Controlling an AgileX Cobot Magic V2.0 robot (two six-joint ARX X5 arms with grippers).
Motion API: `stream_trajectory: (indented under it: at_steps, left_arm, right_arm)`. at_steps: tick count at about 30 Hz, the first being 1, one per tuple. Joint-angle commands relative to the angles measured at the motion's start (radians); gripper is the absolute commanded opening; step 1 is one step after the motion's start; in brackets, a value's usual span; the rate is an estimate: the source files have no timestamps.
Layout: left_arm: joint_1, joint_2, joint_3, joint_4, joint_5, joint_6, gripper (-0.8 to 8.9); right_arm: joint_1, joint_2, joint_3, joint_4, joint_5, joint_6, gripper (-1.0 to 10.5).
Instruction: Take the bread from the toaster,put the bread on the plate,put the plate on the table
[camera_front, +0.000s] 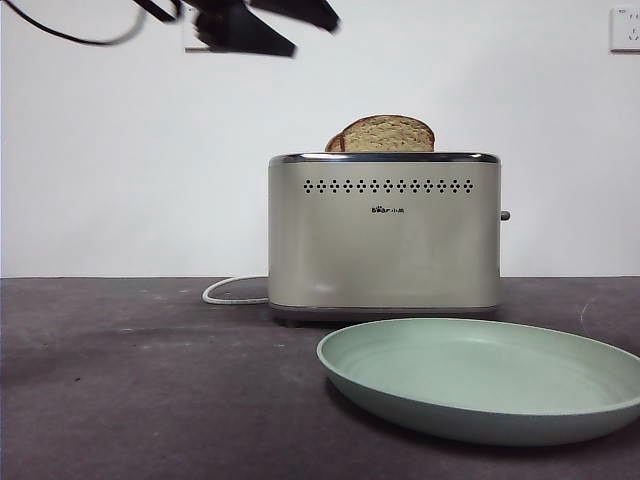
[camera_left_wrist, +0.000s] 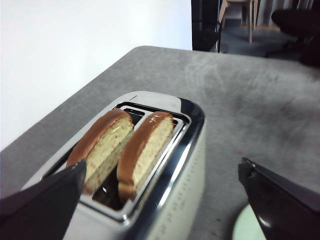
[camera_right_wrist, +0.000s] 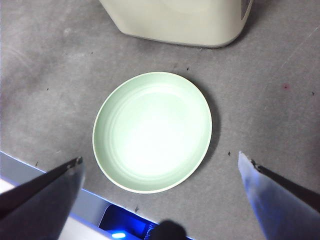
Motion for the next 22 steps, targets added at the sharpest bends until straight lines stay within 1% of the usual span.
stream_trajectory:
  at_steps: [1, 4, 9, 10, 12, 13, 22]
  left_arm:
    - [-0.016, 0.049, 0.012, 0.047, -0.013, 0.050, 5.29]
    - [-0.033, 0.093, 0.012, 0.108, -0.034, 0.056, 5.29]
    - [-0.037, 0.157, 0.012, 0.179, -0.036, 0.059, 5.28]
    - [-0.039, 0.168, 0.012, 0.190, -0.040, 0.059, 5.18]
    - [-0.039, 0.182, 0.012, 0.205, -0.051, 0.060, 4.55]
    - [-0.039, 0.190, 0.012, 0.216, -0.056, 0.060, 4.40]
    - [-0.039, 0.226, 0.012, 0.264, -0.052, 0.058, 4.36]
  right_arm:
    - [0.002, 0.004, 0.000, 0.008, -0.001, 0.000, 6.8]
    - [0.002, 0.006, 0.000, 0.008, -0.001, 0.000, 6.7]
    - [0.002, 0.006, 0.000, 0.008, -0.002, 0.000, 6.6]
    - [0.002, 0.006, 0.000, 0.008, -0.001, 0.001, 6.6]
    - [0.002, 0.005, 0.000, 0.007, -0.001, 0.002, 6.6]
    - [0.002, 0.005, 0.000, 0.007, -0.001, 0.003, 6.6]
    - [0.002, 0.005, 0.000, 0.007, -0.001, 0.008, 6.6]
